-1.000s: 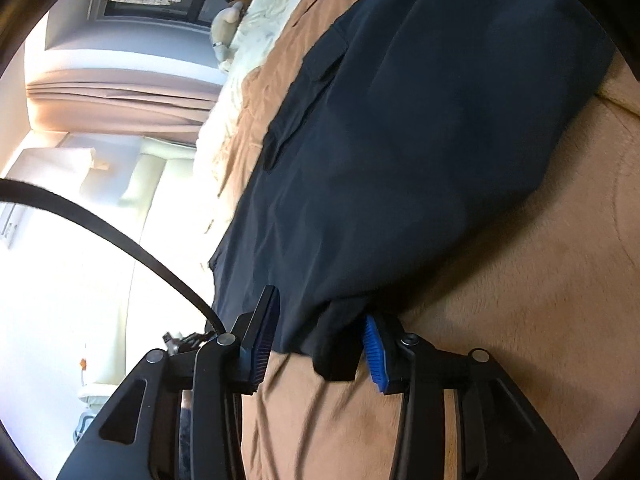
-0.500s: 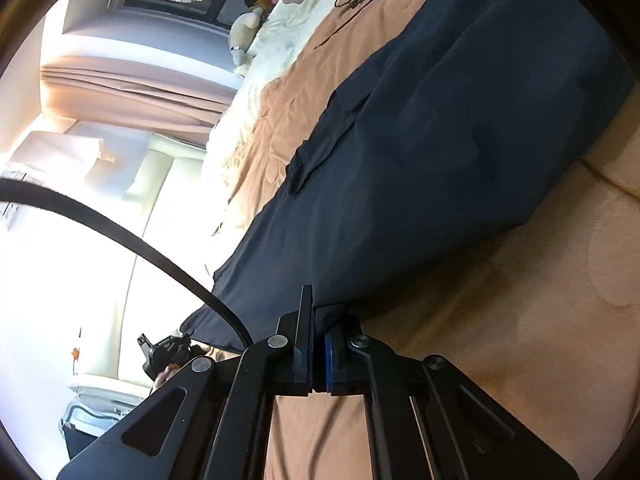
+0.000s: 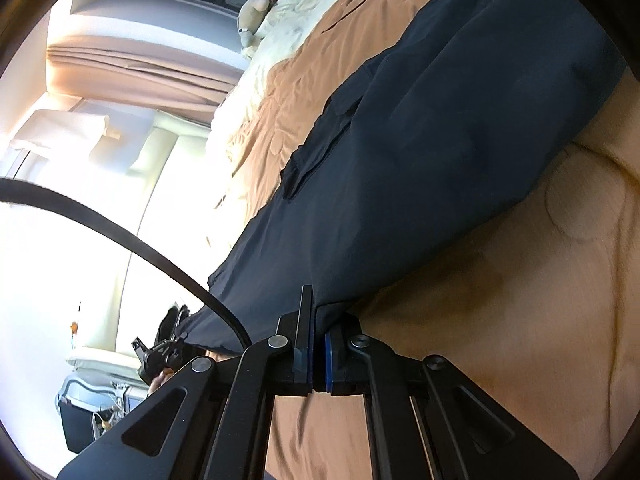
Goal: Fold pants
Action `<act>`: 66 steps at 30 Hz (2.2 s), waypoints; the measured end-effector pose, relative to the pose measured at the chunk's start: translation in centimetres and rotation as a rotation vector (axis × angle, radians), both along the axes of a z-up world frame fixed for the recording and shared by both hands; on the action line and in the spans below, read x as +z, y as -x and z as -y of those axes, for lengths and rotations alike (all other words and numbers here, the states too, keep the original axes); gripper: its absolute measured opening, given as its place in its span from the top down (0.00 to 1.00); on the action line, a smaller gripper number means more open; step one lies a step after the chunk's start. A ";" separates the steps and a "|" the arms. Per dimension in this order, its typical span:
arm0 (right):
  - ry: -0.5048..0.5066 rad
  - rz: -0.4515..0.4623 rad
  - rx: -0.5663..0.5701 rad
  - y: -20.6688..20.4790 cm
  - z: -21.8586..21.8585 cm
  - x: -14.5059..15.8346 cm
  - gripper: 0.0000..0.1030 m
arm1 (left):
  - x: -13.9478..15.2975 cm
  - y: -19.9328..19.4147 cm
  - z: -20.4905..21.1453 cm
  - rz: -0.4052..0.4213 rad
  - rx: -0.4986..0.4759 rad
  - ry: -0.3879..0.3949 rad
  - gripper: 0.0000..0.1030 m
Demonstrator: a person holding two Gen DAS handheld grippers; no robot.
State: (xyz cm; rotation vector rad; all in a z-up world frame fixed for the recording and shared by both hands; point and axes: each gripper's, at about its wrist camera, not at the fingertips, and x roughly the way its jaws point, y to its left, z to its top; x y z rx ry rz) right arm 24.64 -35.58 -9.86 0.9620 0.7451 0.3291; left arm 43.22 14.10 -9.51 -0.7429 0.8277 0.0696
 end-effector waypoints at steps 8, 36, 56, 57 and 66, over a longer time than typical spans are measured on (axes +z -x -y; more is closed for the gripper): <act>0.025 0.014 0.056 0.3 0.1 0.9 0.99 | -0.3 5.0 -1.1 0.000 0.037 0.005 0.98; 0.193 -0.070 0.199 -0.1 -3.0 0.6 0.95 | -3.4 12.5 -6.6 -0.066 0.136 -0.008 0.97; 0.164 -0.060 -0.248 1.0 16.2 -0.4 0.38 | -5.0 11.9 -5.5 -0.133 0.128 -0.021 0.75; 0.173 -0.064 -0.264 0.7 16.7 -0.3 0.38 | -5.0 12.0 -5.4 -0.134 0.129 -0.021 0.74; 0.341 -0.175 -0.351 -3.8 20.3 0.6 0.38 | -5.4 12.2 -4.5 -0.153 0.138 -0.042 0.72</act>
